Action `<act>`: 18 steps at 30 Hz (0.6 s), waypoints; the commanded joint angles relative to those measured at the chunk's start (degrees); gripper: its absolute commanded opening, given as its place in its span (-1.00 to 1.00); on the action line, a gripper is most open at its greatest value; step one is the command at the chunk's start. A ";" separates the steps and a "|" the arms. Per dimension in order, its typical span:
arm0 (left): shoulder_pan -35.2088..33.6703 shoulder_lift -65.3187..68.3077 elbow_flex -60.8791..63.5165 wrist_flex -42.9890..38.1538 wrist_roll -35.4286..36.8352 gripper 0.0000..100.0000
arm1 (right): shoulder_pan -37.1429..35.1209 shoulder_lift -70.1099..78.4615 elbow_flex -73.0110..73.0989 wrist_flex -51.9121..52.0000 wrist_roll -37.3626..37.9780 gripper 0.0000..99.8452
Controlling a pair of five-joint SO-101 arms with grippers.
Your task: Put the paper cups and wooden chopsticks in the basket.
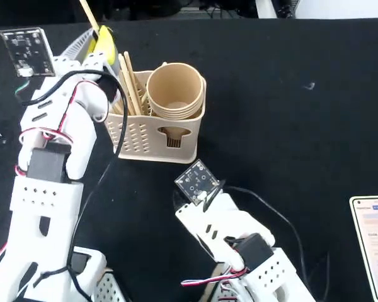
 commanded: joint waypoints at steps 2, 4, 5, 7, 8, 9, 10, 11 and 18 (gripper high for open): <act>0.22 -4.13 -3.38 8.09 0.88 -0.64 | -0.79 -0.92 -0.40 -1.14 0.53 -0.70; 0.22 -6.07 -4.53 10.29 0.62 -0.64 | -0.79 -0.92 -0.40 -1.14 0.53 -0.70; 0.22 -7.47 -5.49 11.69 0.44 -0.64 | -0.79 -0.92 -0.40 -1.14 0.53 -0.70; 0.22 -11.08 -8.13 15.91 0.35 -0.64 | -0.79 -0.92 -0.40 -1.14 0.53 -0.70; 0.22 -13.01 -9.63 18.20 0.35 -0.64 | -0.79 -0.92 -0.40 -1.14 0.53 -0.70; 0.22 -14.86 -10.86 20.66 0.35 -0.64 | -0.79 -0.92 -0.40 -1.14 0.53 -0.70; 0.22 -16.62 -11.74 23.47 0.26 -0.65 | -0.79 -0.92 -0.48 -1.14 0.53 -0.70; -0.22 -18.46 -12.35 26.73 0.26 -0.68 | -0.79 -0.92 -0.57 -1.14 0.53 -0.70; -15.52 -31.38 -2.33 46.86 -7.91 -0.92 | -0.35 -1.01 -5.32 3.69 0.09 -0.99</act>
